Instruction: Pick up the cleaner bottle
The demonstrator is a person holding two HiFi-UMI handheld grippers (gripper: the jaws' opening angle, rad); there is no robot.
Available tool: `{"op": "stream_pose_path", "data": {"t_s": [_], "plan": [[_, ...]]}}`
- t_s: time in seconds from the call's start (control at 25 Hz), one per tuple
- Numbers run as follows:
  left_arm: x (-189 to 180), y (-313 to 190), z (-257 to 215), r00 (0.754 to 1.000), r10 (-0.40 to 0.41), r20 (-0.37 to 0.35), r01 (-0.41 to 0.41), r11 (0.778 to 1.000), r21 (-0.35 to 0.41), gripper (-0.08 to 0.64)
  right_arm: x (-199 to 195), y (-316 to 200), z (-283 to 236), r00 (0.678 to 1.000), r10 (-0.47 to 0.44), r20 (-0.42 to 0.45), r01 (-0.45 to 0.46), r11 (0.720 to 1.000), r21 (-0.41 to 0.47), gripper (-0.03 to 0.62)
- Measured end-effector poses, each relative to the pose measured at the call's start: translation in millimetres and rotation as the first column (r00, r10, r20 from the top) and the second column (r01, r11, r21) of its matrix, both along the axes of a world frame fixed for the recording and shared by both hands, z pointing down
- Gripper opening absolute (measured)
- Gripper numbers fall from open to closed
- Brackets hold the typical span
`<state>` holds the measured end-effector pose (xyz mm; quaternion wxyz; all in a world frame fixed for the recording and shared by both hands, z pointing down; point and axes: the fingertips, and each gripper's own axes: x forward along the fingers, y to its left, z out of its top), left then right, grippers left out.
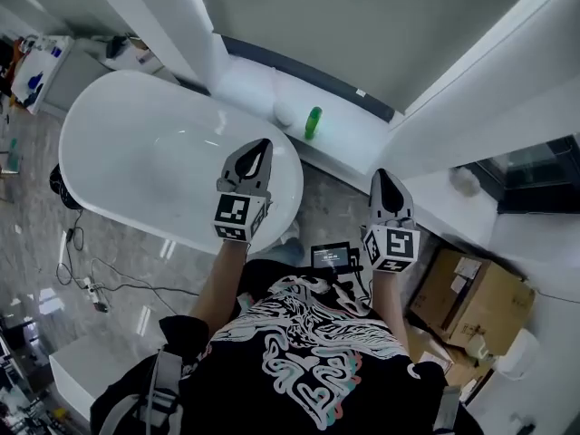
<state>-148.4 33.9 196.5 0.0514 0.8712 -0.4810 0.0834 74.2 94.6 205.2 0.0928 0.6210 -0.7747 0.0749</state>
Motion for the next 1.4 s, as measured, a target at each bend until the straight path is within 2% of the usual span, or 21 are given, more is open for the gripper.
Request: {"op": "stream_pose_path", "data": {"t_s": [0.44, 1.0, 1.2, 1.4], "plan": [[1, -55, 10, 0.999, 0.026, -0.026, -0.026, 1.000, -0.001, 0.020, -5, -45, 12, 1.000, 0.018, -0.010, -0.018, 1.000, -0.025, 0.028], [31, -72, 20, 0.998, 0.054, 0.013, -0.054, 0.999, -0.004, 0.020, 0, -75, 32, 0.999, -0.038, 0.021, 0.038, 0.999, -0.029, 0.028], [36, -79, 26, 0.999, 0.043, -0.030, -0.043, 0.999, -0.021, 0.020, 2, -88, 42, 0.999, -0.045, 0.016, 0.046, 0.998, -0.033, 0.028], [41, -80, 52, 0.998, 0.054, -0.016, -0.055, 0.997, -0.050, 0.020, 5, -95, 62, 0.999, -0.043, 0.023, 0.044, 0.998, -0.050, 0.026]]}}
